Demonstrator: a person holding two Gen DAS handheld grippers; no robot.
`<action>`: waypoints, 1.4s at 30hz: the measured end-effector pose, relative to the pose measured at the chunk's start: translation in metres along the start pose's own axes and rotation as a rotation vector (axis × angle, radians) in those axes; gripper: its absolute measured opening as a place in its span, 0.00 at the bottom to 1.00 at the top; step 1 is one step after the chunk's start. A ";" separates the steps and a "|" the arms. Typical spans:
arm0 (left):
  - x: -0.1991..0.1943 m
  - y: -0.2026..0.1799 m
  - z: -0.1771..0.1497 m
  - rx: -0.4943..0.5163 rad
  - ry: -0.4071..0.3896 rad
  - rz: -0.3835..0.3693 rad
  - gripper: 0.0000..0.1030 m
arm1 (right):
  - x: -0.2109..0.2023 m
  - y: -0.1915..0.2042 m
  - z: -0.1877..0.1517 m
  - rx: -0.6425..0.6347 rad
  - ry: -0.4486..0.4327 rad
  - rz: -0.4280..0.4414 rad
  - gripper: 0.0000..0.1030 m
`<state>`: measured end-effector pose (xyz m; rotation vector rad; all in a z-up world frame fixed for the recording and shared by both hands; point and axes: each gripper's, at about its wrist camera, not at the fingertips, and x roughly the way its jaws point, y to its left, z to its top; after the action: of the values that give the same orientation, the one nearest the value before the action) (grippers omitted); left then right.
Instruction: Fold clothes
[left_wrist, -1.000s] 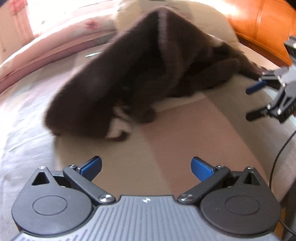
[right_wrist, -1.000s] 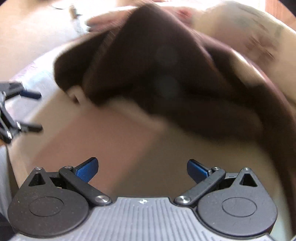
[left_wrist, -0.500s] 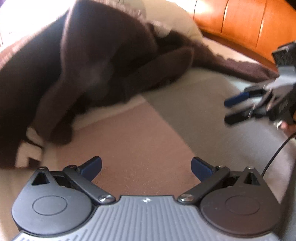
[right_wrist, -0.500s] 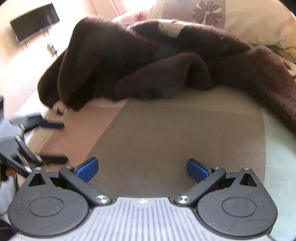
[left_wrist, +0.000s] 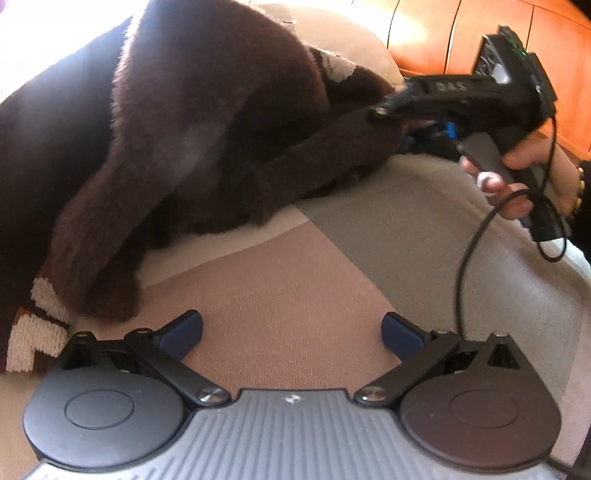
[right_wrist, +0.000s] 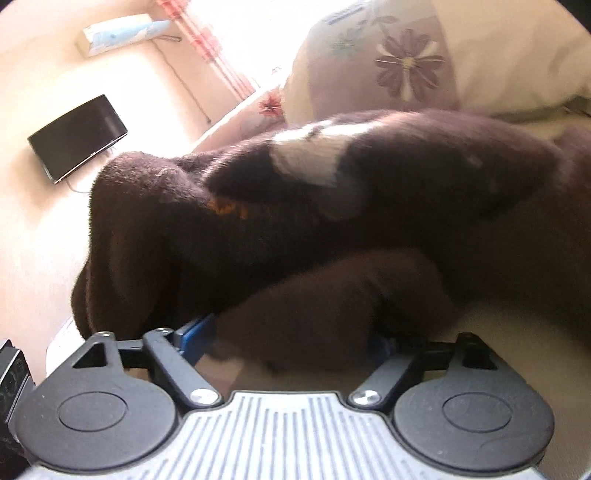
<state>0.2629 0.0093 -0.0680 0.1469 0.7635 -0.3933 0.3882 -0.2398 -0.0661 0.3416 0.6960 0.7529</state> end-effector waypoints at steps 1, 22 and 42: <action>0.000 0.001 0.000 -0.001 0.000 -0.003 0.99 | 0.000 0.007 0.000 -0.022 0.002 0.003 0.84; -0.015 0.007 -0.010 0.001 -0.010 -0.017 0.99 | -0.022 -0.027 -0.043 0.351 -0.032 0.167 0.84; -0.040 0.003 -0.011 -0.076 0.035 0.007 0.99 | -0.013 -0.002 -0.052 0.434 -0.001 0.049 0.14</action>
<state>0.2313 0.0265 -0.0479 0.0856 0.8109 -0.3552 0.3470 -0.2485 -0.0992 0.7559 0.8516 0.6436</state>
